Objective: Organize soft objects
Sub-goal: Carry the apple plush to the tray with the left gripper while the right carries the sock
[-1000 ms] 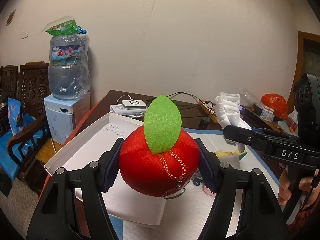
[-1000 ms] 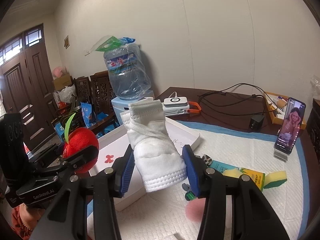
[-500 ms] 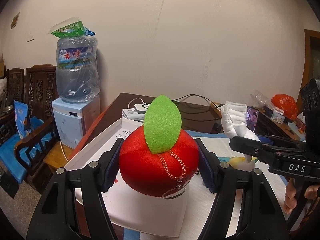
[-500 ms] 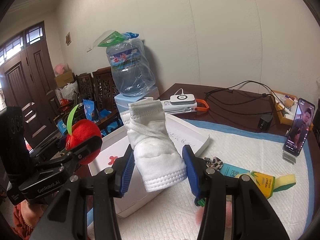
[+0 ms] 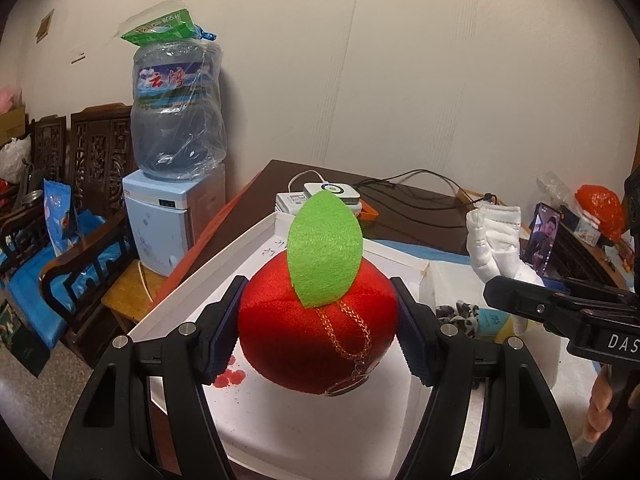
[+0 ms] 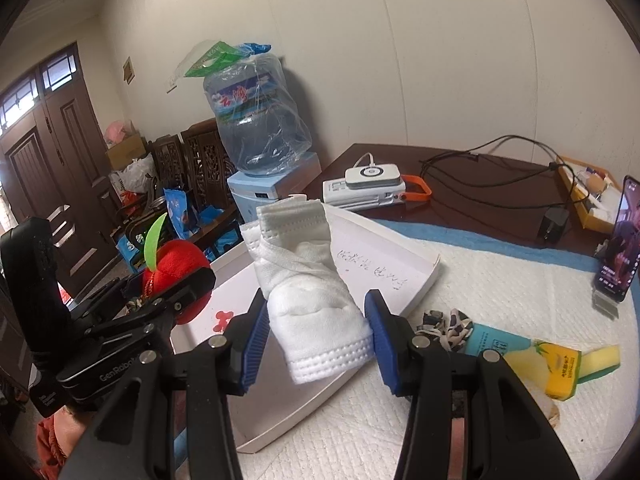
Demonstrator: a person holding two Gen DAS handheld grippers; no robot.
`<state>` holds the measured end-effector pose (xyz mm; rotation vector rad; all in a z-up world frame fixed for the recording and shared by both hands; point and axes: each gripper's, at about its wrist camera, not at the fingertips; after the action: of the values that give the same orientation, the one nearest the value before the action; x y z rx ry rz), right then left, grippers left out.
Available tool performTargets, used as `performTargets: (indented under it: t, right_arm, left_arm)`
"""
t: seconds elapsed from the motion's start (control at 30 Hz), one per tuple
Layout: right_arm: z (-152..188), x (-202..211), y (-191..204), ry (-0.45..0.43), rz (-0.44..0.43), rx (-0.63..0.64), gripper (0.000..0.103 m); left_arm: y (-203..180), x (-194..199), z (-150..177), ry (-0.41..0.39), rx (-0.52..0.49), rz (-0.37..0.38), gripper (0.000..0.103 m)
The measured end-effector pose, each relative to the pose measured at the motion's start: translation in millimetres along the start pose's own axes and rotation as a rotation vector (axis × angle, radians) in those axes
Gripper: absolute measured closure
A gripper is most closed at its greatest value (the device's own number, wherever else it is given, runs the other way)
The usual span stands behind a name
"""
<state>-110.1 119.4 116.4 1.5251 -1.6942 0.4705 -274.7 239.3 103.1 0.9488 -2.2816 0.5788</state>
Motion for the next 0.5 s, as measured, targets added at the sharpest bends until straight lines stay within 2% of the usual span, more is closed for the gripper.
performTargets:
  t: [0.5]
  right_arm:
    - [-15.9, -51.0, 0.9, 0.074, -0.027, -0.022, 0.054]
  left_arm:
    - [19.0, -35.1, -2.4, 0.066, 0.044, -0.006, 0.033]
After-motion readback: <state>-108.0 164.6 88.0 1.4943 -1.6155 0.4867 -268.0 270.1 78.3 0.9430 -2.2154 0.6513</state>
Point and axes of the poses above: each gripper's, at about its wrist camera, not at the fingertips, and x roughly against the way its jaws point, y to its left, z to its underside, and after that the axes turned 13 degrees about y, right-handed
